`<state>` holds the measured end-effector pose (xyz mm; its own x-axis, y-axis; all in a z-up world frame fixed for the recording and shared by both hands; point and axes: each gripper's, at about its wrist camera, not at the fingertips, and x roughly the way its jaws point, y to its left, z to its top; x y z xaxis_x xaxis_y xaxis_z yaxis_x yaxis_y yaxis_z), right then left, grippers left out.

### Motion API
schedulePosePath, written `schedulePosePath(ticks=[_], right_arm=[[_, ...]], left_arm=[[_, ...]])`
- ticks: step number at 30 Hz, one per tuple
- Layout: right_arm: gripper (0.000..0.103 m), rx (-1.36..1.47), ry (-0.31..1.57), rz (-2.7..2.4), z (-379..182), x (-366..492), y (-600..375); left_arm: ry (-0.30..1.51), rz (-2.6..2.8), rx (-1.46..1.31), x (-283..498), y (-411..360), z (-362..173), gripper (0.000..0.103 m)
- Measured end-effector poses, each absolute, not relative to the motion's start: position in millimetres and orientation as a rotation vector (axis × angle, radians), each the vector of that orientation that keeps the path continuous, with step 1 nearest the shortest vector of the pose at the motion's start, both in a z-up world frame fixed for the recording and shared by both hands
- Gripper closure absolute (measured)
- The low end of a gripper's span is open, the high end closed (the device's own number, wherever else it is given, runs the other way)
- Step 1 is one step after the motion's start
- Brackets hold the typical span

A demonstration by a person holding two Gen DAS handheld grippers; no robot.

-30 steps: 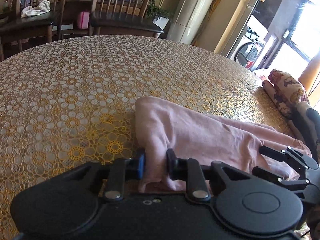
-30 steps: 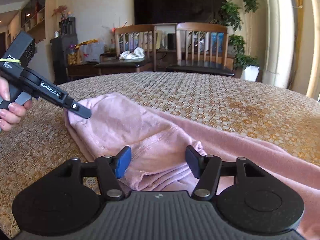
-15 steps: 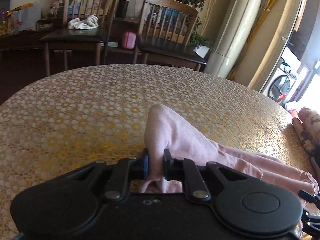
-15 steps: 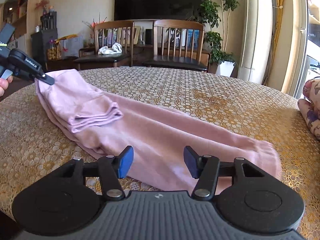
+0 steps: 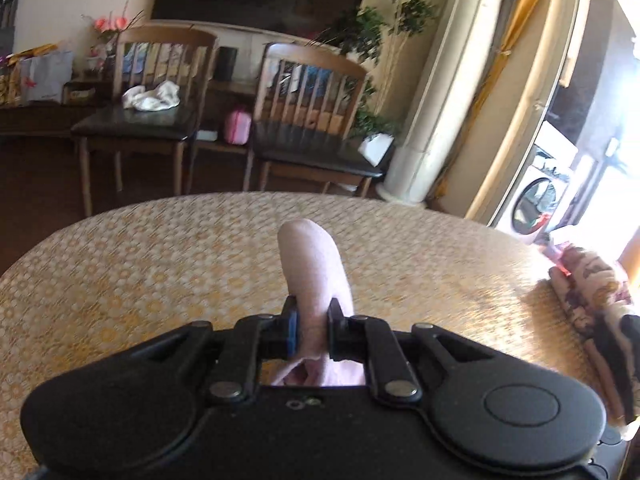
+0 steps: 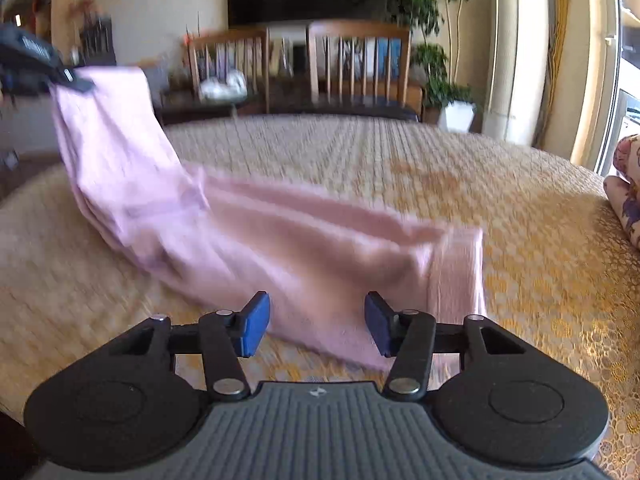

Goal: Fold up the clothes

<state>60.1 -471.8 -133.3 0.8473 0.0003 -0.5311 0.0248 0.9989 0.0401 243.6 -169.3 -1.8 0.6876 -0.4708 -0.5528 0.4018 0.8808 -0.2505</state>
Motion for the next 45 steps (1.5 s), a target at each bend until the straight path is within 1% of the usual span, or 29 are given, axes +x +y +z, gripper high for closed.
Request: schedulePosePath(ticks=[1,3,9,12,17,20,22,24,29,32,35,39,45], right_arm=[[0.052,0.063,0.515,-0.013,-123,54,-474],[0.052,0.055,0.497,-0.034,-114,54,-480],[0.052,0.085,0.610,-0.036,-142,59,-502],[0.052,0.141,0.606,-0.016,-152,54,-511],[0.052,0.255,0.562,0.040,-155,49,-532],[0.052,0.288,0.556,0.051,-148,37,-536],[0.052,0.305,0.527,0.060,-141,17,-544],[0.049,0.354,0.493,0.058,-135,-8,-557],[0.048,0.426,0.438,-0.051,-129,-51,-592],[0.047,0.462,0.439,-0.109,-129,-53,-608],[0.047,0.454,0.439,-0.123,-126,-45,-610],[0.048,0.467,0.399,-0.093,-115,-23,-605],[0.048,0.414,0.411,-0.080,-98,24,-586]], left_arm=[[0.639,-0.505,-0.116,241,-176,4,0.000],[0.617,-0.529,-0.110,235,-191,13,0.000],[0.577,-0.633,-0.104,218,-252,26,0.000],[0.563,-0.700,-0.071,205,-295,21,0.000],[0.598,-0.822,-0.021,182,-367,-8,0.000],[0.640,-0.869,0.054,168,-406,-38,0.000],[0.664,-0.889,0.106,159,-423,-58,0.000],[0.699,-0.905,0.142,151,-435,-78,0.000],[0.674,-0.966,0.231,130,-445,-110,0.000],[0.636,-1.025,0.269,123,-442,-116,0.000],[0.621,-1.102,0.301,116,-435,-110,0.000],[0.610,-1.160,0.253,111,-401,-90,0.000],[0.552,-0.967,0.202,143,-344,-72,0.000]])
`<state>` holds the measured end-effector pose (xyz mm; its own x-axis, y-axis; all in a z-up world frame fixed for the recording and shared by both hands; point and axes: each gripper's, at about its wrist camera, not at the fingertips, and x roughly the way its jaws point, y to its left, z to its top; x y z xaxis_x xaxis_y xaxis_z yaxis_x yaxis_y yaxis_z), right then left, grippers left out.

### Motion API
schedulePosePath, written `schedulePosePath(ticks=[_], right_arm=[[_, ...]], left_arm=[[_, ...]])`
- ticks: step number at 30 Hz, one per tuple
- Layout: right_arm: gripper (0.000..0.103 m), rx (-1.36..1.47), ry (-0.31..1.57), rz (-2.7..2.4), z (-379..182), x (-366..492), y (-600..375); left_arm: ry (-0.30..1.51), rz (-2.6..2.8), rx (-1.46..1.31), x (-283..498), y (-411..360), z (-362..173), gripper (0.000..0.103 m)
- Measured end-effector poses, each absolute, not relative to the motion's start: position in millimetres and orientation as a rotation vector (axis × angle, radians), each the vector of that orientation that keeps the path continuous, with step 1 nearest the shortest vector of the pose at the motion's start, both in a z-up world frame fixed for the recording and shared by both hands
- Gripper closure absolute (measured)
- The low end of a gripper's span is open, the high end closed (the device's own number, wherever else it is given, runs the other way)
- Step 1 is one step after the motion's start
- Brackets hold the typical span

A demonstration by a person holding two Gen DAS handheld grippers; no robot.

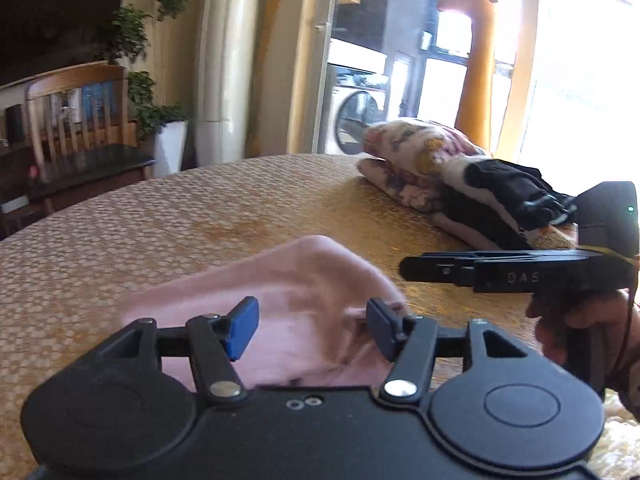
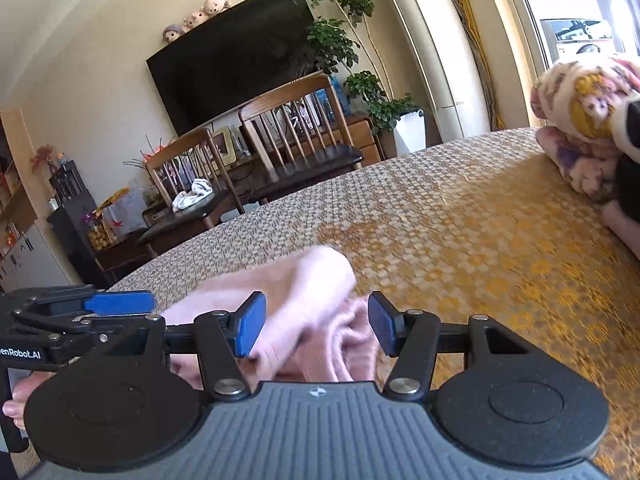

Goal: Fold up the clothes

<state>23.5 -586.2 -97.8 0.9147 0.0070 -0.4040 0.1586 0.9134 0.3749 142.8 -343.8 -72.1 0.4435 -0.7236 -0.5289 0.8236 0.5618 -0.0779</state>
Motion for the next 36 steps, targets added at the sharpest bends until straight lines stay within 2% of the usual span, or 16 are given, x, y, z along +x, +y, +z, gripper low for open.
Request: schedulePosePath(ticks=[5,10,14,15,18,21,25,28,31,32,33,34,36], right_arm=[[0.048,0.420,0.467,-0.110,-98,61,-580],[0.048,0.383,0.548,-0.124,-116,79,-566],[0.082,0.334,0.561,-0.149,-125,79,-557],[0.087,0.331,0.546,-0.141,-121,77,-555],[0.088,0.282,0.467,-0.119,-93,62,-547],[0.088,0.228,0.484,-0.137,-89,50,-546],[0.088,0.338,0.569,-0.156,-128,46,-569],[0.084,0.323,0.540,-0.149,-124,39,-568],[0.073,0.274,0.482,-0.165,-103,31,-567],[0.062,0.245,0.444,-0.176,-92,29,-565],[0.043,0.216,0.411,-0.183,-83,27,-562],[0.038,0.204,0.402,-0.174,-81,31,-558],[0.037,0.179,0.383,-0.155,-77,38,-551]], left_arm=[[0.582,-0.722,0.222,185,-318,-86,0.000],[0.631,-0.741,0.205,195,-308,-102,0.000],[0.644,-0.761,0.222,192,-312,-112,0.000],[0.647,-0.762,0.214,193,-313,-112,0.000],[0.657,-0.771,0.191,195,-305,-113,0.000],[0.643,-0.793,0.196,191,-303,-111,0.000],[0.644,-0.810,0.211,189,-308,-116,0.000],[0.651,-0.817,0.219,189,-312,-121,0.000],[0.581,-0.809,0.240,185,-311,-105,0.000],[0.549,-0.819,0.245,182,-311,-98,0.000],[0.533,-0.840,0.240,180,-314,-92,0.000],[0.532,-0.863,0.236,178,-317,-90,0.000],[0.533,-0.894,0.237,175,-323,-90,0.000]])
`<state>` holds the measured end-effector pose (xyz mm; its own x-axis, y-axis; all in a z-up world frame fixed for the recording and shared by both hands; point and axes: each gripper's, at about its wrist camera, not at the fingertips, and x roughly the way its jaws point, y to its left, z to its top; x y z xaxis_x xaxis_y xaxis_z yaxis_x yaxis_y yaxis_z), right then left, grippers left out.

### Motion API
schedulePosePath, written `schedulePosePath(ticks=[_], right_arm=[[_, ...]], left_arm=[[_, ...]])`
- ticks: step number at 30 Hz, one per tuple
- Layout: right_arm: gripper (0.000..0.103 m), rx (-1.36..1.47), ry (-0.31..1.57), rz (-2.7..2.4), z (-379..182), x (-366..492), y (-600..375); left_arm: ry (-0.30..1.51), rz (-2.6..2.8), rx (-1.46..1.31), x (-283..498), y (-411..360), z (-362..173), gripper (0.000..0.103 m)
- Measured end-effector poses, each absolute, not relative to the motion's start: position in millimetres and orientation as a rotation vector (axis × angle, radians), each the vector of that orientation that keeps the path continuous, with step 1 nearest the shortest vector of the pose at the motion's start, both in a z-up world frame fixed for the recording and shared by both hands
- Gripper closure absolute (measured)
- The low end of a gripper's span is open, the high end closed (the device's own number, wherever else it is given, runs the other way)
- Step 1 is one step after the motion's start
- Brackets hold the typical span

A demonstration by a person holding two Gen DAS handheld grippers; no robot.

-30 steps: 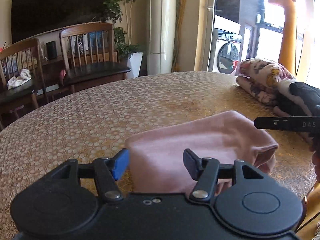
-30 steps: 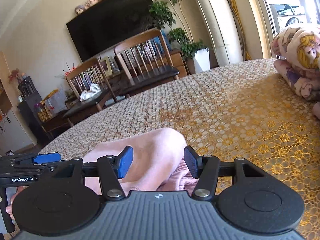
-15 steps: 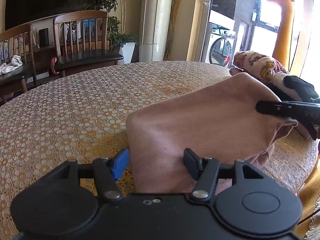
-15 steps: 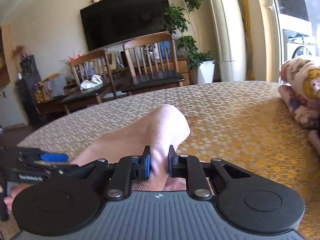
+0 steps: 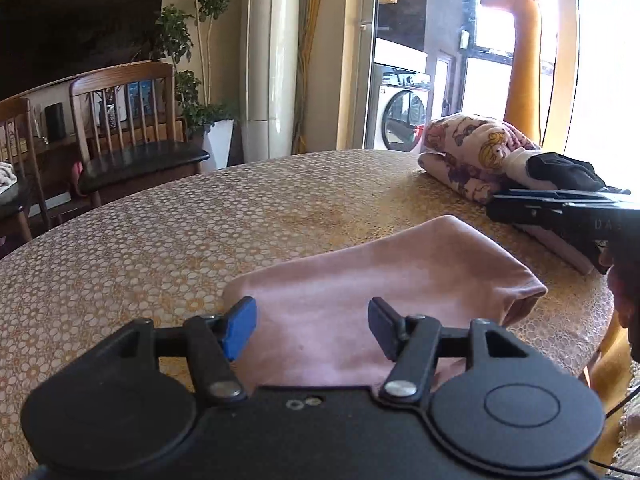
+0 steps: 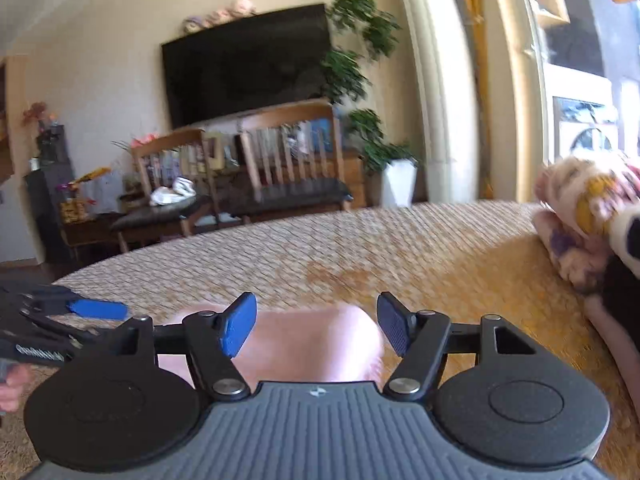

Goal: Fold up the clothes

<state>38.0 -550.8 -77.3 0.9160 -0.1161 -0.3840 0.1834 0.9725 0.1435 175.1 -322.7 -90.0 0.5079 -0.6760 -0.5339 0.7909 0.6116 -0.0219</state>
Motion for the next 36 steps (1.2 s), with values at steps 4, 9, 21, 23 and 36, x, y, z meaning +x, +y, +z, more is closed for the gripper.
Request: schedulePosePath(ticks=[4,9,21,23,36], right_arm=[[0.039,0.154,0.409,-0.128,-88,56,-541],[0.048,0.116,0.525,-0.179,-135,69,-544],[0.037,0.137,0.506,-0.125,-110,50,-552],[0.033,0.127,0.527,-0.109,-106,43,-554],[0.029,0.345,0.668,-0.064,-138,46,-571]], left_arm=[[0.590,-0.879,0.276,174,-332,-115,0.000],[0.626,-0.888,0.224,175,-323,-133,0.000],[0.621,-0.882,0.215,188,-315,-113,0.000],[0.639,-0.866,0.191,202,-310,-106,0.000],[0.995,-0.862,-0.130,282,-307,-146,0.000]])
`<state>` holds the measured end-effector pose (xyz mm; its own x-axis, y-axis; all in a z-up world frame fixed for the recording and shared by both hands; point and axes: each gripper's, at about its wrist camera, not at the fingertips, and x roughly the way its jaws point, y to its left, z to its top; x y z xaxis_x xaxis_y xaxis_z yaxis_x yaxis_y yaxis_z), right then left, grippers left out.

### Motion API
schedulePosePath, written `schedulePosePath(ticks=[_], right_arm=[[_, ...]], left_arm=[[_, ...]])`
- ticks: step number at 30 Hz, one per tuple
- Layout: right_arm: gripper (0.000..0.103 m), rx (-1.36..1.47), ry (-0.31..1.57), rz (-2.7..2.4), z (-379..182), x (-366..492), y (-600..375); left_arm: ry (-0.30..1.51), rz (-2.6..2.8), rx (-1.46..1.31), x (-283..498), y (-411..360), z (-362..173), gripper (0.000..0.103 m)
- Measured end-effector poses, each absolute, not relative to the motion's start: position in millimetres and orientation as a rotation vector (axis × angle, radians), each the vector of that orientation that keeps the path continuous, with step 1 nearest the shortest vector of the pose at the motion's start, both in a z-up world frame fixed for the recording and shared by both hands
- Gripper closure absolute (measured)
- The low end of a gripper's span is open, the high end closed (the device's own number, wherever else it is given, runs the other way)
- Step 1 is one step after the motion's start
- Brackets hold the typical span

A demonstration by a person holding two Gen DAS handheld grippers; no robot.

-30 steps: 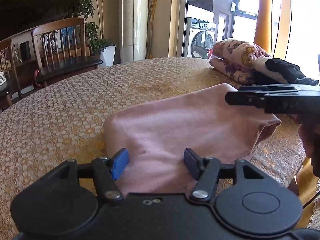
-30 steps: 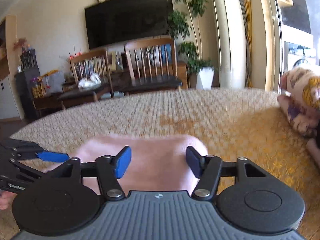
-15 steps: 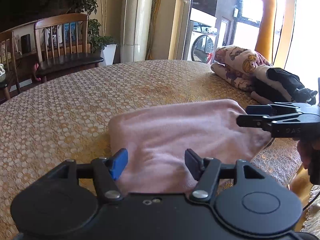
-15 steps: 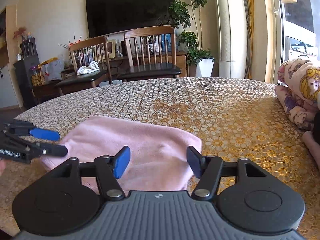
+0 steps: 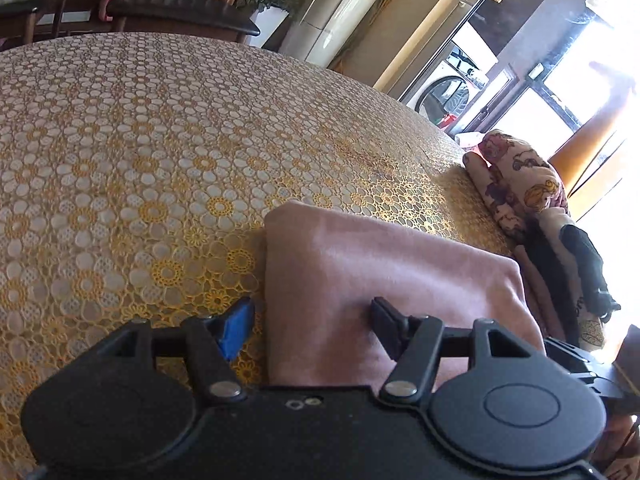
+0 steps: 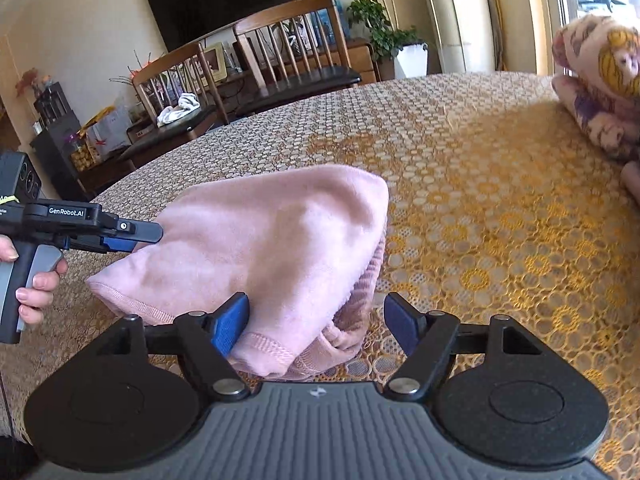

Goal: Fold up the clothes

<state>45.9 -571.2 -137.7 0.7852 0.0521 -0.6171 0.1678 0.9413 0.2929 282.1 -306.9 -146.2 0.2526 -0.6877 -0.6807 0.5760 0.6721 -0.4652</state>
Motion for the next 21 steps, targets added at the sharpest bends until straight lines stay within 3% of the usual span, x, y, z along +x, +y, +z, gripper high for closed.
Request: schedulePosePath(ticks=[10,12,15,21], right_arm=[[0.030,0.394,0.654,-0.063,-145,53,-566],[0.047,0.398,0.644,-0.066,-146,51,-565],[0.063,0.407,0.611,-0.079,-144,47,-562],[0.071,0.364,0.568,-0.128,-134,42,-547]], left_arm=[[0.985,-0.884,-0.133,279,-316,-152,0.000],[0.974,-0.875,-0.125,277,-318,-151,0.000],[0.964,-0.874,-0.126,274,-321,-150,0.000],[0.884,-0.839,-0.103,261,-322,-134,0.000]])
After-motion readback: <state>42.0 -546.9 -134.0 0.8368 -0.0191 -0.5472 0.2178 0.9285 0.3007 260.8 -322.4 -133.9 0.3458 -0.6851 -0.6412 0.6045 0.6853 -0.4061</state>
